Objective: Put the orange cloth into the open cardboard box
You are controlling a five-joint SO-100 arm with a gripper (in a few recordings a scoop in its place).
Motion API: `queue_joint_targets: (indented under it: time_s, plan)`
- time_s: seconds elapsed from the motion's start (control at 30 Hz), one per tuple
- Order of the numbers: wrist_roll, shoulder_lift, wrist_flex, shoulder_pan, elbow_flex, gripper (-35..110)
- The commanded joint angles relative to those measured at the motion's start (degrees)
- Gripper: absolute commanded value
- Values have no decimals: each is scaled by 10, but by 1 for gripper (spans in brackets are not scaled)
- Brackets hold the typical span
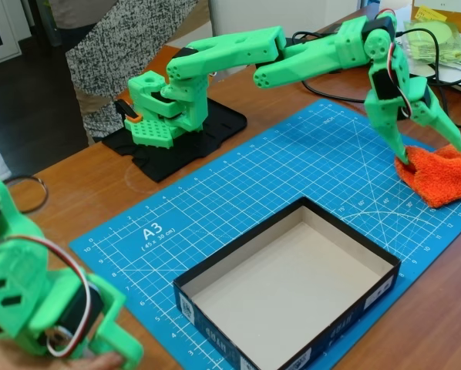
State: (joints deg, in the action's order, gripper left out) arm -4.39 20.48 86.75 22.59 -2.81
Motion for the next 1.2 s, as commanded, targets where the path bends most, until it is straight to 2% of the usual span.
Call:
queue_joint_targets:
  time_s: [0.0,0.07,0.17,0.3,0.4,0.5,0.57,0.83,0.97,1.17]
  plan:
    - [-11,-5,-19,-9,-1,36]
    - [-13,-18,-31,-12,10,27]
    - [-21,-41,-39,-14,20,0]
    - [-31,-44,-11,-14,-14,0]
    - [-33,-51,37,-18,-101,0]
    - [-45,22,81,-33,-108,0]
    - [-58,142,80,-54,4,-1]
    - [-47,457,82,-206,229,-1]
    - [-25,532,81,-312,346,0]
    - [33,515,80,-459,337,0]
